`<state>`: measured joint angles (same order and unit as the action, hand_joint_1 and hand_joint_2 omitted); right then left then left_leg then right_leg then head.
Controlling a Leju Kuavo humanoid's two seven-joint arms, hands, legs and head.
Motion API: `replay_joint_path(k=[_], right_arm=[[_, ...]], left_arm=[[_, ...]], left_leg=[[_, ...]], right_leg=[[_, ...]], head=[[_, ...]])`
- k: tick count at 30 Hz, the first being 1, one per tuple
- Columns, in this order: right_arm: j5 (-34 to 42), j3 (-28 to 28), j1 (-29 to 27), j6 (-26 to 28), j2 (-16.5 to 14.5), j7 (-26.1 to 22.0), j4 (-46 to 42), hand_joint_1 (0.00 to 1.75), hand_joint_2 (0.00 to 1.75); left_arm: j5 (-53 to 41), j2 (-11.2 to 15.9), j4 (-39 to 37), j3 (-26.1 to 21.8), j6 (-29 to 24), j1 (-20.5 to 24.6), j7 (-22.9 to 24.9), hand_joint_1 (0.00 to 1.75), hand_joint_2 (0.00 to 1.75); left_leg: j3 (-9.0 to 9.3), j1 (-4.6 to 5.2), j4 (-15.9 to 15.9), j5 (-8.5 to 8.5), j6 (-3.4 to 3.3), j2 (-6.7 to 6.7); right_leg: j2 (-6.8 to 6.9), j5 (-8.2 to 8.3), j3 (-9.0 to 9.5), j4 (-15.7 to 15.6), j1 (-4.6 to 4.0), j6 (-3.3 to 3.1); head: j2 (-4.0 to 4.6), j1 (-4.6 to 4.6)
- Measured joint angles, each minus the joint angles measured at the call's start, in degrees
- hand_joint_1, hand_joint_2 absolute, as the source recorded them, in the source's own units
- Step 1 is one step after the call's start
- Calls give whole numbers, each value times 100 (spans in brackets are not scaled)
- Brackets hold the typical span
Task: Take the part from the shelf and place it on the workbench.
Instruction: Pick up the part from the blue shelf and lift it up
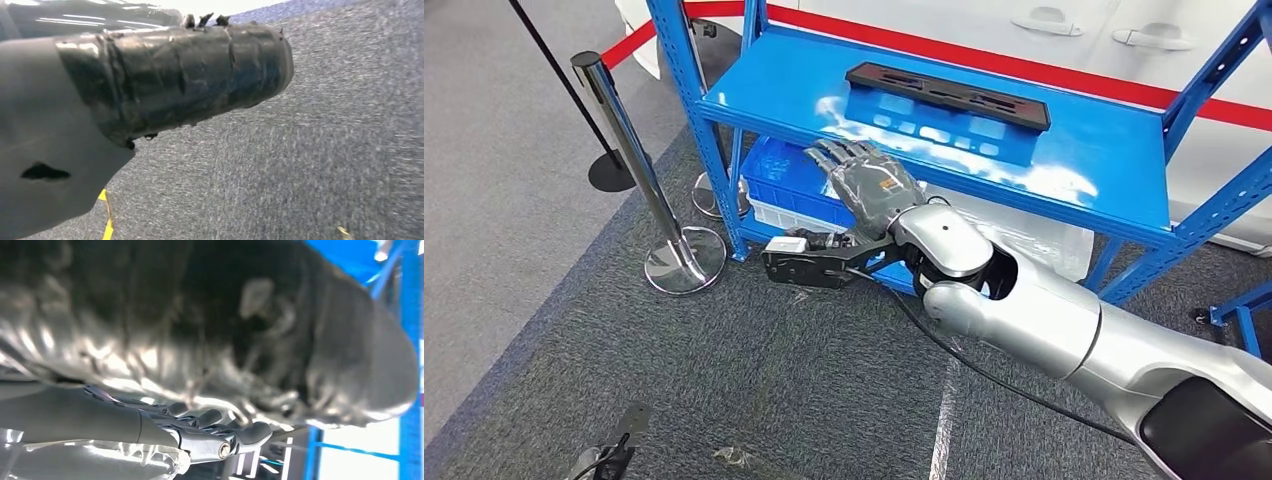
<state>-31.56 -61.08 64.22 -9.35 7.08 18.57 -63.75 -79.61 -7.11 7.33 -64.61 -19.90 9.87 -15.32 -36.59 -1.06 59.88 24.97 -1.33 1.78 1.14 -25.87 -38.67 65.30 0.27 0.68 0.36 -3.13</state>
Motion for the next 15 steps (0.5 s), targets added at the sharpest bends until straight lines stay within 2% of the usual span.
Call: replay_joint_path(k=[2, 4, 6, 8, 10, 11, 12, 13, 15], right_arm=[[9, 1, 35, 0, -9, 20, 13, 0, 0], [34, 1, 50, -1, -21, 26, 27, 0, 0], [55, 0, 54, -1, -30, 32, 45, 0, 0], [59, -1, 65, -1, -54, 34, 59, 0, 0], [69, -10, 60, -8, -85, 34, 74, 0, 0], [92, -16, 50, -26, -96, 36, 84, 0, 0], [133, -21, 42, -55, -102, 37, 94, 0, 0], [191, -22, 38, -90, -111, 38, 104, 0, 0], [300, -22, 40, -161, -141, 32, 126, 0, 0]], left_arm=[[-8, -2, -1, -3, 5, -1, 1, 0, 0], [-15, -2, -1, -7, 10, 4, 2, 0, 0], [-19, -3, -1, -10, 11, 13, 3, 0, 0], [-22, -5, -2, -10, 11, 17, 3, 0, 0], [-25, 1, -3, -13, 12, 11, 5, 0, 0], [-26, 5, -3, -15, 13, 4, 8, 0, 0], [-27, 9, -3, -17, 14, -2, 11, 0, 0], [-29, 10, -3, -19, 15, -4, 13, 0, 0], [-37, 10, -3, -21, 18, 2, 14, 0, 0]], left_leg=[[30, 27, 0, 24, 46, 59], [55, 44, -23, 29, 97, 147], [58, 35, 23, 98, 156, 131], [-113, 17, 435, 355, 204, -7], [-441, 14, 1129, 648, 234, -98], [-569, 13, 1369, 692, 244, -114], [-610, 11, 1410, 626, 250, -120], [-553, 7, 1242, 464, 251, -122], [-263, -4, 567, 97, 247, -144]], right_leg=[[132, 125, 222, -479, -70, -66], [77, 108, 262, -573, -82, -94], [-12, 142, 303, -635, -39, -131], [-91, 166, 351, -687, -5, -166], [-179, 164, 358, -685, -8, -190], [-220, 157, 359, -675, -9, -198], [-255, 147, 360, -660, -8, -203], [-283, 130, 362, -640, -5, -203], [-337, 81, 360, -588, -6, -173]], head=[[1, -4], [0, -7], [0, -7], [1, -17], [0, -26], [1, -25], [0, -26], [0, -25], [1, -26]])
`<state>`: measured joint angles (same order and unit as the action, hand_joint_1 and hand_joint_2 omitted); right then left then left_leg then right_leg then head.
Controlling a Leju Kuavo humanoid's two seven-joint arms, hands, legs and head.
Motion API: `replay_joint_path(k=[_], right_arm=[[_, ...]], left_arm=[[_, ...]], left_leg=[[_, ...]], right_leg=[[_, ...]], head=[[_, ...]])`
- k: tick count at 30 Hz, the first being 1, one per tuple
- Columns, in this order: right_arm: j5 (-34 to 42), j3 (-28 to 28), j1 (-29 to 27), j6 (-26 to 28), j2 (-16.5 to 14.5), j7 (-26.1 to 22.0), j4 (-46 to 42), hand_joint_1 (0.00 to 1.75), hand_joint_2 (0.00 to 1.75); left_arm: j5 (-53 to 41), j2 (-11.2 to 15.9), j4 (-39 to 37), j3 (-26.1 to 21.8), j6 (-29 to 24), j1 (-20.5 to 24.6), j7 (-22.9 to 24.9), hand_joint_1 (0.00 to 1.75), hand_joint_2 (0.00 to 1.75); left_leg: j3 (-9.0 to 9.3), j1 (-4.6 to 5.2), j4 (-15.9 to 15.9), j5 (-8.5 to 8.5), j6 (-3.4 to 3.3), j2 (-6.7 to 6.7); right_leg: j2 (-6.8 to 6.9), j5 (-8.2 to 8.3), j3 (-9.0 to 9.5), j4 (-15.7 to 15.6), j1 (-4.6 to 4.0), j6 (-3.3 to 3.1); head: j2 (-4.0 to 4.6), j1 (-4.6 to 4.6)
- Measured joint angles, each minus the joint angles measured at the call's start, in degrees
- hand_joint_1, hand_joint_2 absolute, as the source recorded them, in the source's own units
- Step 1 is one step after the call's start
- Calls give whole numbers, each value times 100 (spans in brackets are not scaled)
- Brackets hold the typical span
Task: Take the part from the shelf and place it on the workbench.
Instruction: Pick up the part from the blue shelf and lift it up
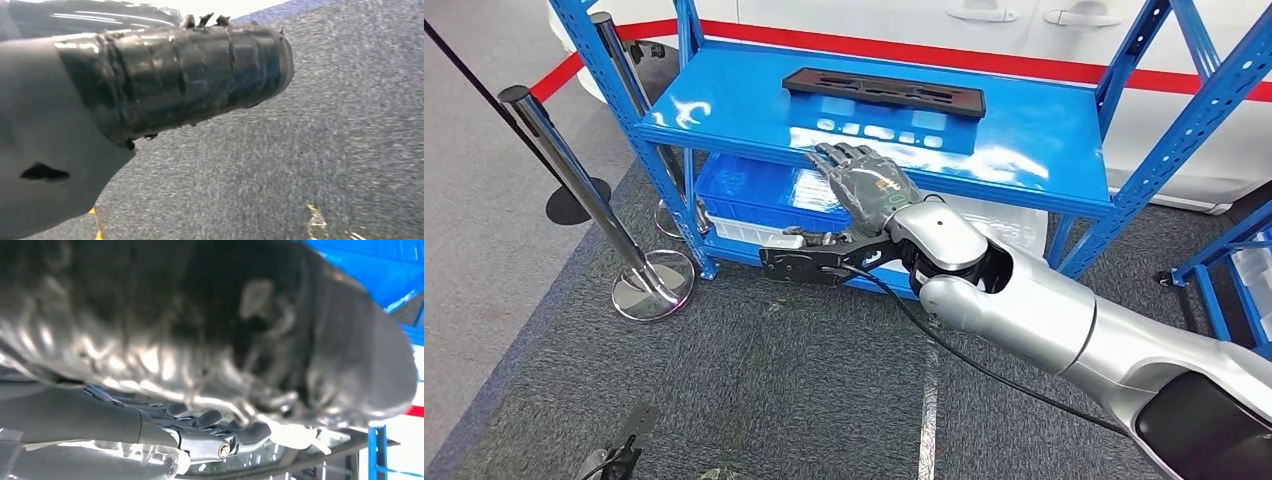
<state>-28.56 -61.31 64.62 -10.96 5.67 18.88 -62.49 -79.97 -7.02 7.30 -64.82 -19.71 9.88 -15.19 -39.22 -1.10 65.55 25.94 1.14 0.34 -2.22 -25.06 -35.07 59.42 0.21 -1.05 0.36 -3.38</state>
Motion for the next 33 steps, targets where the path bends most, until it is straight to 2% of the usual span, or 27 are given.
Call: replay_joint_path(k=[2, 4, 6, 8, 10, 11, 12, 13, 14, 16, 18, 20, 22, 23, 25, 26, 27, 28, 30, 31, 32, 33], right_arm=[[51, -4, 6, -63, -39, -28, 23, 0, 0], [52, -27, 10, -104, -63, -72, 41, 0, 0], [28, -57, 13, -99, -79, -101, 58, 0, 0], [-4, -84, 16, -70, -97, -105, 75, 0, 0], [-26, -126, -3, -44, -115, -112, 89, 0, 0], [-30, -151, -22, -39, -123, -119, 97, 0, 0], [-34, -173, -39, -37, -130, -127, 105, 0, 0], [-41, -192, -49, -36, -137, -139, 115, 0, 0], [-49, -206, -50, -35, -145, -154, 124, 0, 0], [-67, -223, -32, -28, -175, -191, 142, 0, 87], [-92, -238, -13, -20, -224, -211, 156, 0, 175], [-139, -263, -5, -9, -261, -213, 167, 0, 175], [-214, -279, 3, 21, -288, -214, 175, 0, 175], [-262, -282, 9, 45, -309, -214, 178, 0, 175], [-378, -301, 13, 87, -342, -208, 185, 0, 175], [-453, -314, 10, 101, -354, -204, 191, 0, 175], [-532, -327, 6, 109, -359, -200, 199, 0, 175], [-606, -335, 4, 119, -362, -198, 207, 0, 175], [-720, -339, 10, 140, -370, -197, 217, 0, 175], [-763, -340, 16, 153, -374, -197, 220, 0, 175], [-811, -341, 22, 164, -378, -197, 221, 0, 175], [-859, -343, 25, 173, -379, -198, 223, 0, 175]], left_arm=[[-19, 0, 0, -3, 4, 9, 1, 0, 0], [-45, 0, 0, -5, 7, 12, 11, 0, 0], [-66, -1, 0, -7, 7, 11, 20, 0, 0], [-80, -2, 0, -7, 7, 13, 22, 0, 0], [-93, -1, 0, -11, 7, 13, 24, 0, 0], [-98, 0, 0, -16, 7, 12, 26, 0, 0], [-104, 0, 0, -22, 7, 11, 27, 0, 0], [-109, 0, 0, -29, 7, 11, 30, 0, 0], [-114, 0, 0, -35, 7, 10, 32, 0, 0], [-123, -1, 0, -55, 7, 12, 36, 0, 0], [-129, -1, 0, -84, 7, 13, 39, 0, 0], [-144, -2, -1, -102, 7, 12, 42, 0, 0], [-164, -1, -2, -107, 6, 14, 42, 0, 0], [-174, 1, -2, -108, 6, 15, 42, 0, 0], [-185, 5, -2, -117, 7, 12, 44, 0, 0], [-192, 8, -2, -125, 8, 8, 46, 0, 0], [-201, 9, -2, -133, 9, 3, 49, 0, 0], [-209, 9, -2, -143, 10, 1, 51, 0, 0], [-225, 13, -2, -159, 11, 1, 54, 0, 0], [-231, 14, -2, -166, 12, 3, 54, 0, 0], [-242, 15, -2, -172, 14, 8, 55, 0, 0], [-256, 15, -2, -175, 16, 11, 56, 0, 0]], left_leg=[[207, 6, -469, -115, -40, -45], [232, 17, -549, -82, -104, -66], [249, 0, -578, -98, -171, -59], [287, -17, -612, -100, -241, -50], [309, -15, -615, -81, -281, -36], [318, -15, -614, -70, -288, -30], [332, -15, -614, -58, -290, -28], [354, -15, -614, -44, -286, -28], [382, -15, -614, -26, -276, -29], [426, -5, -609, 12, -235, -30], [434, 13, -618, 35, -178, -18], [446, 18, -646, 46, -112, 5], [408, 4, -527, 142, -50, 11], [308, -1, -307, 262, -26, 8], [-45, -4, 387, 549, 7, 3], [-231, -4, 708, 629, 20, 3], [-346, -5, 858, 604, 28, 3], [-365, -6, 807, 476, 31, 4], [-136, -9, 183, 47, 18, 1], [16, -1, -146, -95, 7, -7], [129, 7, -391, -159, -19, -19], [182, 17, -510, -152, -46, -31]], right_leg=[[-34, -34, -32, 46, -14, 51], [-48, -34, -57, 45, -19, 97], [1, -78, -83, 80, -16, 151], [96, -292, -267, 475, -9, 205], [150, -581, -639, 1211, 8, 236], [158, -647, -806, 1503, 19, 244], [163, -611, -889, 1611, 29, 246], [167, -468, -858, 1492, 35, 238], [175, -257, -730, 1185, 37, 221], [209, 72, -376, 414, 12, 169], [223, 123, -200, 51, -23, 132], [199, 107, -171, 2, -28, 104], [183, 112, -119, -57, -3, 54], [179, 112, -86, -83, 12, 24], [176, 86, -45, -91, 11, -30], [171, 69, -31, -84, 6, -44], [164, 47, -16, -72, 2, -53], [156, 21, 0, -56, 0, -53], [138, -50, 44, -14, 2, -30], [128, -84, 52, 11, -10, -9], [118, -108, 48, 30, -19, 16], [110, -119, 37, 39, -28, 43]], head=[[1, 3], [0, 3], [-1, 6], [-1, 28], [0, 44], [0, 43], [0, 44], [-1, 44], [-1, 45], [0, 45], [0, 37], [0, 33], [0, 24], [0, 10], [1, -17], [0, -21], [1, -21], [1, -21], [1, -20], [0, -21], [0, -20], [1, -16]])
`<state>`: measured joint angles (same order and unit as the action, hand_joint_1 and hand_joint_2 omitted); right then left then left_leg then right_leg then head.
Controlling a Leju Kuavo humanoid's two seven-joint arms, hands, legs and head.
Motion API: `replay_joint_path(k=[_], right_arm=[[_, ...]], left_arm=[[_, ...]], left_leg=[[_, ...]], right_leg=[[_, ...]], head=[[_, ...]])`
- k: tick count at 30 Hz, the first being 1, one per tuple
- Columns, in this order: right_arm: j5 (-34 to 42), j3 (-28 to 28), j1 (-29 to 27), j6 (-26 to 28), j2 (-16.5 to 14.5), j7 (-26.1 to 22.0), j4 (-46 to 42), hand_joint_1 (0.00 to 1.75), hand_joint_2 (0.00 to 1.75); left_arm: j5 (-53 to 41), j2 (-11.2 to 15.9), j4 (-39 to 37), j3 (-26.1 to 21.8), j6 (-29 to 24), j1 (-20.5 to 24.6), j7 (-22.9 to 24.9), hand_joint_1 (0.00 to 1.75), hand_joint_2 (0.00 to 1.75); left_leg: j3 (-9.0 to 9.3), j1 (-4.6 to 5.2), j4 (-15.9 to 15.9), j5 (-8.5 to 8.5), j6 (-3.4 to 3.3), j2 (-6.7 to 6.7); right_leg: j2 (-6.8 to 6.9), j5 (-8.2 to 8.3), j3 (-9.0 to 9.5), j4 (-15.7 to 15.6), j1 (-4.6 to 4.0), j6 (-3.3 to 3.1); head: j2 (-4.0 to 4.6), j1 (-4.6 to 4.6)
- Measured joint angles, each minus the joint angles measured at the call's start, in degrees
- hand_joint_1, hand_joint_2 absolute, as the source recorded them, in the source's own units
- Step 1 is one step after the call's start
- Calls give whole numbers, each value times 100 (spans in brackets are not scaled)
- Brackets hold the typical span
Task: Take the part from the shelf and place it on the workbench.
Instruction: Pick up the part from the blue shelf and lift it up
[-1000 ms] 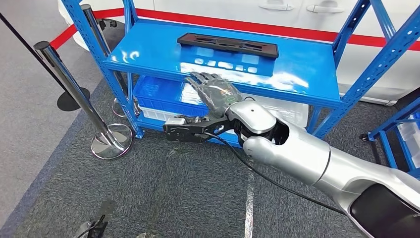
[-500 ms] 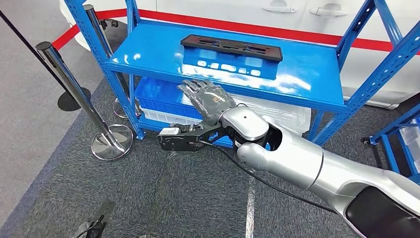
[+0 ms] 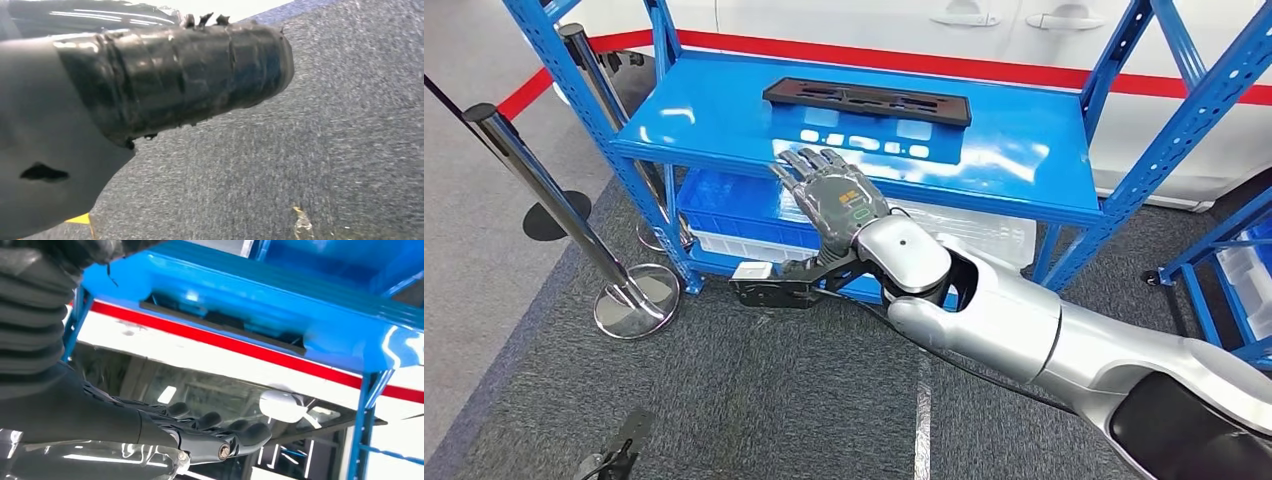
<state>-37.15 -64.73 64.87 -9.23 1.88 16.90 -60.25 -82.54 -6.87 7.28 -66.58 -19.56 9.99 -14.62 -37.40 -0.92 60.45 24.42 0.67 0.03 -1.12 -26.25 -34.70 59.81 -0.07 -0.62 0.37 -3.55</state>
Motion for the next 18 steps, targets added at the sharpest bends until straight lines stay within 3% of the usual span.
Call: replay_joint_path(k=[4, 6, 8, 9, 10, 11, 13, 14, 15, 18], right_arm=[[-125, -1, 25, 16, 0, -13, 2, 0, 175], [-185, -1, 44, 20, 1, -14, 2, 0, 175], [-272, -4, 28, 22, 1, -15, 2, 0, 175], [-309, -8, 12, 22, 3, -16, 2, 0, 175], [-340, -11, 2, 22, 6, -16, 2, 0, 175], [-372, -14, 2, 22, 10, -16, 1, 0, 175], [-452, -15, 19, 19, 21, -14, 0, 0, 175], [-499, -15, 32, 13, 25, -11, -2, 0, 175], [-543, -15, 41, 7, 30, -9, -5, 0, 175], [-678, -15, 49, -9, 54, 4, -23, 0, 175]], left_arm=[[-37, -1, -2, -21, 6, 0, 8, 0, 0], [-48, -2, -2, -27, 7, 10, 8, 0, 0], [-66, -2, -2, -30, 9, 17, 7, 0, 0], [-75, -2, -2, -32, 12, 17, 5, 0, 0], [-84, -2, -2, -33, 14, 16, 5, 0, 0], [-91, -2, -2, -36, 16, 16, 4, 0, 0], [-109, -7, -2, -44, 20, 17, 3, 0, 0], [-120, -10, -2, -55, 24, 22, 3, 0, 0], [-130, -13, -2, -67, 28, 27, 3, 0, 0], [-148, -19, -4, -94, 46, 38, 1, 0, 0]], left_leg=[[77, -27, -102, 42, -126, -5], [142, -45, -137, 61, -188, 6], [189, -41, -139, 102, -230, 16], [217, -39, -139, 126, -240, 18], [249, -38, -138, 151, -240, 18], [288, -39, -138, 178, -233, 15], [361, -34, -138, 238, -200, 11], [377, -24, -133, 266, -172, 11], [380, -16, -134, 285, -143, 11], [397, -16, -168, 321, -39, 25]], right_leg=[[8, -74, -34, 63, -15, 98], [38, -304, -272, 552, -2, 146], [49, -524, -677, 1269, 22, 175], [50, -524, -827, 1479, 35, 183], [52, -415, -876, 1475, 46, 183], [55, -219, -824, 1267, 54, 174], [71, 207, -530, 534, 48, 131], [79, 303, -395, 224, 33, 107], [87, 328, -313, 47, 18, 87], [74, 270, -235, -78, 0, 29]], head=[[-1, 16], [-1, 38], [0, 46], [0, 47], [1, 48], [0, 49], [0, 48], [-1, 47], [0, 43], [0, 40]])
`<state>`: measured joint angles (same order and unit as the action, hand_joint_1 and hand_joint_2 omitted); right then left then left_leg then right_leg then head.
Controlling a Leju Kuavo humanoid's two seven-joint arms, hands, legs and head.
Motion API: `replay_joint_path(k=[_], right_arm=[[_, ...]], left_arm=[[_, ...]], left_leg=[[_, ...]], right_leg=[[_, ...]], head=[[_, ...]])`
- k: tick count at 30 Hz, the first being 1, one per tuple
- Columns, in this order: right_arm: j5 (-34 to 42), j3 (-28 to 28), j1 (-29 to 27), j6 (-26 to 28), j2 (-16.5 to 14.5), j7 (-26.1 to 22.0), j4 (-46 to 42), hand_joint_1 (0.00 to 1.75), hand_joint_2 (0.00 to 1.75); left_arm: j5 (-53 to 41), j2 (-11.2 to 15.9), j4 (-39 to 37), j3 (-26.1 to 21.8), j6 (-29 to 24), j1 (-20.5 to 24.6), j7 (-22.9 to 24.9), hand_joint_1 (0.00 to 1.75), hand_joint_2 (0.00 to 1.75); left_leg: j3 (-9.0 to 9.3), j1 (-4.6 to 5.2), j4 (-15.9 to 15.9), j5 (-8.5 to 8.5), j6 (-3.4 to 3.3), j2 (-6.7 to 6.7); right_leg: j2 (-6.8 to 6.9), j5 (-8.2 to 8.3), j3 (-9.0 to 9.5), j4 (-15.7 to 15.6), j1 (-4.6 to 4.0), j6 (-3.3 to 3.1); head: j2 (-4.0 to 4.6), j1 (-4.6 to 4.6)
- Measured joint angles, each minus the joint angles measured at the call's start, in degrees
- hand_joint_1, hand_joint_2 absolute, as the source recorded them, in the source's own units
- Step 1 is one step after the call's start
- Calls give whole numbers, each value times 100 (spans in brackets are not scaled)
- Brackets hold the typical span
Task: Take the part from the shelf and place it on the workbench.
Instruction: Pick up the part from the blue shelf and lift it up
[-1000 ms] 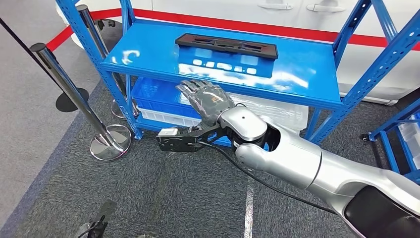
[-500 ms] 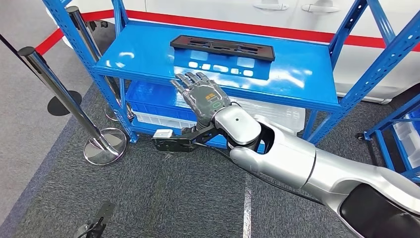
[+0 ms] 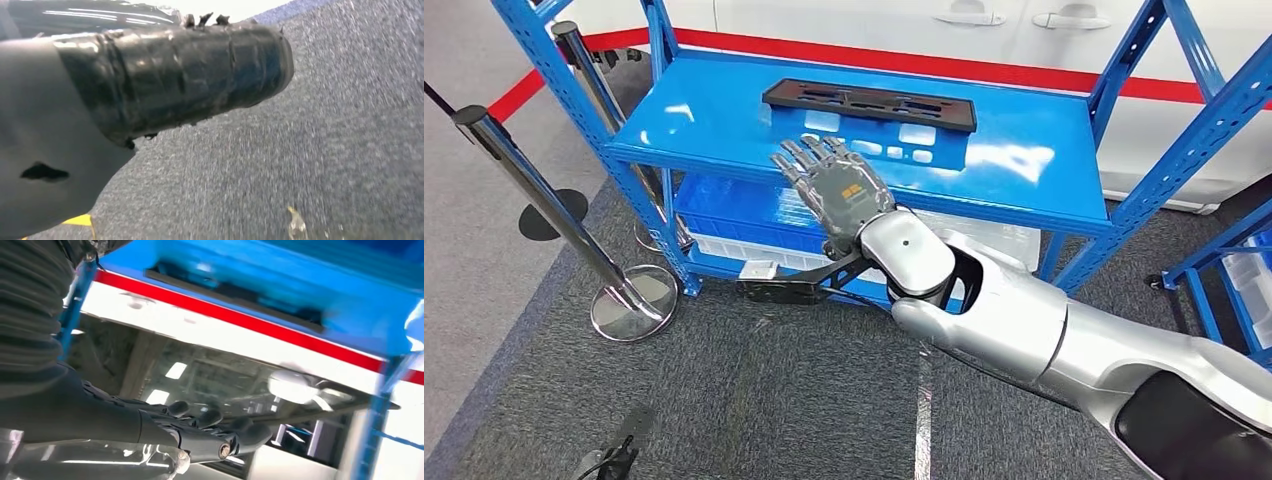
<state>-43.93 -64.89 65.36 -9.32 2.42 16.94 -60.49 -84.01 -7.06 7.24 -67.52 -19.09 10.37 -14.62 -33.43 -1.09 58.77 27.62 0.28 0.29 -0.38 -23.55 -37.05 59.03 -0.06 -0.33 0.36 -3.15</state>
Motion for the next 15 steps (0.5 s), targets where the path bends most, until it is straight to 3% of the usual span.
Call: replay_joint_path(k=[2, 5, 6, 7, 8, 10, 11, 12, 15], right_arm=[[-63, 1, 9, -4, 19, 11, -6, 0, 175], [-128, 2, -21, -5, 24, 15, -8, 0, 175], [-140, 2, -44, -6, 25, 15, -8, 0, 175], [-146, 2, -62, -7, 27, 15, -8, 0, 175], [-151, 2, -69, -9, 27, 15, -8, 0, 175], [-164, 2, -70, -24, 29, 15, -8, 0, 175], [-173, 2, -67, -34, 31, 15, -8, 0, 175], [-180, 2, -65, -44, 34, 15, -10, 0, 175], [-207, 4, -56, -61, 47, 15, -27, 0, 175]], left_arm=[[-8, -8, -4, -3, 7, 7, -10, 0, 0], [-23, -6, -7, -16, 8, 15, -15, 0, 0], [-26, -4, -7, -22, 9, 11, -15, 0, 0], [-28, -3, -7, -27, 9, 3, -14, 0, 0], [-32, -3, -7, -30, 10, -2, -14, 0, 0], [-44, -2, -7, -32, 10, -5, -14, 0, 0], [-52, -2, -7, -33, 10, -4, -14, 0, 0], [-58, -2, -8, -34, 12, 2, -14, 0, 0], [-71, -4, -13, -38, 16, 15, -14, 0, 0]], left_leg=[[-59, -12, 188, 113, 55, 5], [-610, -17, 1198, 460, 96, -1], [-799, -18, 1464, 485, 105, -1], [-908, -18, 1544, 404, 110, -1], [-904, -18, 1395, 212, 107, 0], [-676, -15, 709, -269, 78, -4], [-538, -2, 384, -407, 54, -8], [-444, 11, 181, -445, 21, -13], [-342, 18, 20, -332, -82, -23]], right_leg=[[-12, -12, 96, -79, 30, -60], [-19, -89, 230, -110, 31, -136], [-26, -126, 269, -107, 26, -147], [-36, -166, 312, -100, 23, -148], [-47, -210, 361, -91, 22, -143], [-62, -318, 472, -72, 22, -111], [-68, -370, 506, -54, 10, -83], [-74, -405, 518, -48, 3, -49], [-80, -441, 515, -30, -21, 37]], head=[[1, -8], [0, -18], [0, -16], [0, -16], [0, -17], [1, -14], [1, -14], [1, -12], [0, -1]])
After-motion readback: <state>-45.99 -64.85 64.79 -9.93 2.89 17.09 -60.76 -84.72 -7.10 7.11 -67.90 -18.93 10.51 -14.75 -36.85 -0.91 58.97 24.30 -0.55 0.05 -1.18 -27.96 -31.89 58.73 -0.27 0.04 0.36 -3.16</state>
